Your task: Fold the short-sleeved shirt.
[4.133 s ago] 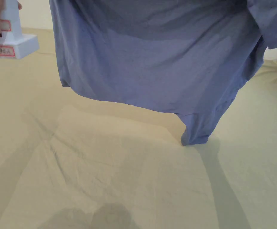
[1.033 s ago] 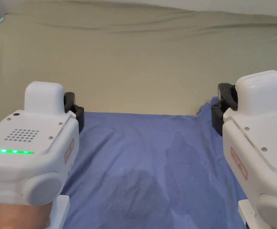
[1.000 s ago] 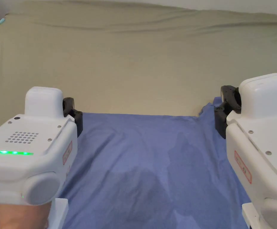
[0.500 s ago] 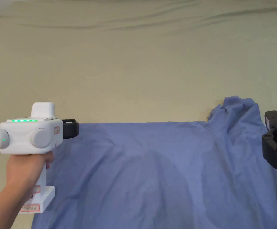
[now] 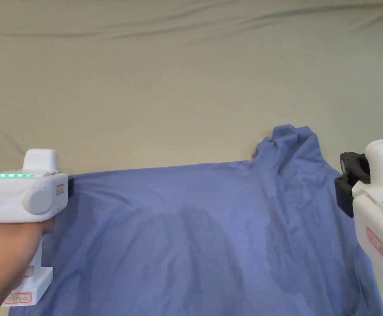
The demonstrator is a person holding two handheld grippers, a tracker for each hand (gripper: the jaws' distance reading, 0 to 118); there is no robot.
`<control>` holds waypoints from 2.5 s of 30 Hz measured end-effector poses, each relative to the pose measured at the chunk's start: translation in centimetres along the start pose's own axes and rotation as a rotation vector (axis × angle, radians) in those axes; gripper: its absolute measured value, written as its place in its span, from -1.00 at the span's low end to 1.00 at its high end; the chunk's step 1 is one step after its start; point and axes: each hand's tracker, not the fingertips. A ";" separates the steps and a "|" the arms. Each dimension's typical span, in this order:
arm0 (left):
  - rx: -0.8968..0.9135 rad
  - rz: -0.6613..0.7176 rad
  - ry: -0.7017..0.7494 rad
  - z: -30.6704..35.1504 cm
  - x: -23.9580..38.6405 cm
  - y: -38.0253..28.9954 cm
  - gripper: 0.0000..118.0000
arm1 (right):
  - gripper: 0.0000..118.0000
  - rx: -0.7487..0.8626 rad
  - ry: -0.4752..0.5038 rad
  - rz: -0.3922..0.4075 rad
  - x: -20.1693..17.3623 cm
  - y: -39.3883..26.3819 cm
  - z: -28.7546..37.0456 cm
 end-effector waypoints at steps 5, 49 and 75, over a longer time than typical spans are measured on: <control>0.098 -0.043 -0.028 4.3 -0.1 -0.4 -0.99 | -1.00 -0.074 0.073 -0.078 2.7 0.4 -2.1; 0.385 0.028 -0.034 25.8 -5.0 -0.3 -0.99 | -0.99 -0.191 0.136 -0.117 12.8 4.9 -4.9; 0.924 0.093 0.055 53.7 -10.4 4.2 -0.99 | -0.99 0.572 -0.159 -0.167 18.3 14.5 28.4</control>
